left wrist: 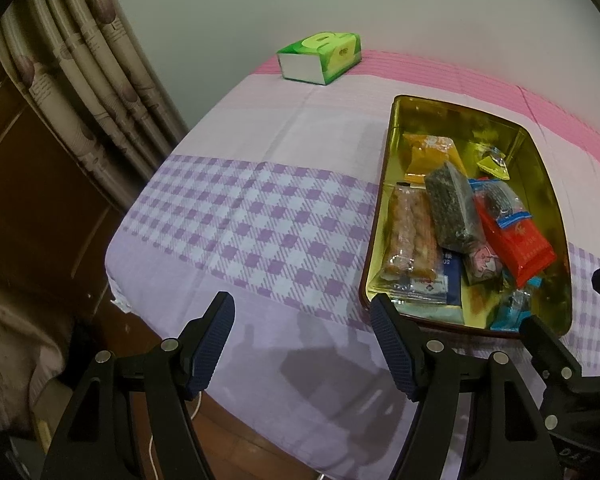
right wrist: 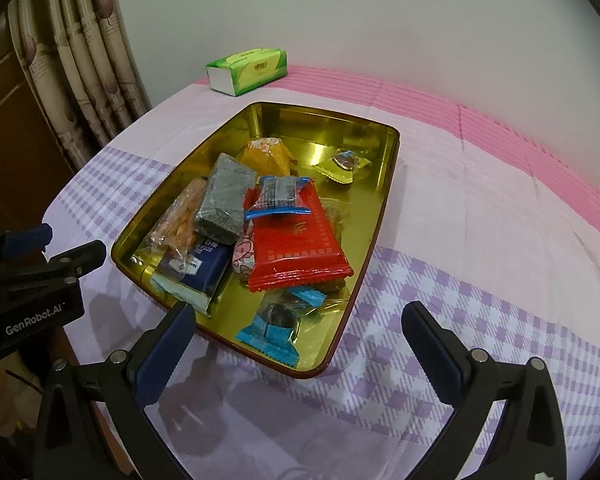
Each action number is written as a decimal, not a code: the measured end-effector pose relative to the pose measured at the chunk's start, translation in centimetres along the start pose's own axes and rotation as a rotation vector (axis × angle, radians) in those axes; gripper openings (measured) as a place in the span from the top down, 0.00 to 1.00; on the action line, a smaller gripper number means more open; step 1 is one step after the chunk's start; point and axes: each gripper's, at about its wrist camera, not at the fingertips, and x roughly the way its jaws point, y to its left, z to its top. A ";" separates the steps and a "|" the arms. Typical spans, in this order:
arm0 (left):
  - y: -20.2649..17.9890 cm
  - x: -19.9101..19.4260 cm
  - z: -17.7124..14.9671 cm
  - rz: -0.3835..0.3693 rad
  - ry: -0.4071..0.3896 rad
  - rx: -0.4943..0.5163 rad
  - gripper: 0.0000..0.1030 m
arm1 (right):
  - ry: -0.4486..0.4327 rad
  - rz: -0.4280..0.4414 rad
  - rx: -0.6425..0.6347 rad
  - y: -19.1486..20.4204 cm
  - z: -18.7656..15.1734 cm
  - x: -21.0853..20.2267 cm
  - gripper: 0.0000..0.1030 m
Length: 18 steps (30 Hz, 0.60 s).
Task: Organize snacks
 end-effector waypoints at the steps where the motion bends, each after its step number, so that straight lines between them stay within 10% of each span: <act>1: 0.0 0.0 0.0 0.000 0.000 0.001 0.31 | 0.001 0.001 -0.001 0.0 0.0 0.0 0.01; 18: -0.1 0.1 0.0 0.002 0.003 0.002 0.31 | 0.007 0.000 -0.001 0.1 -0.1 0.3 0.01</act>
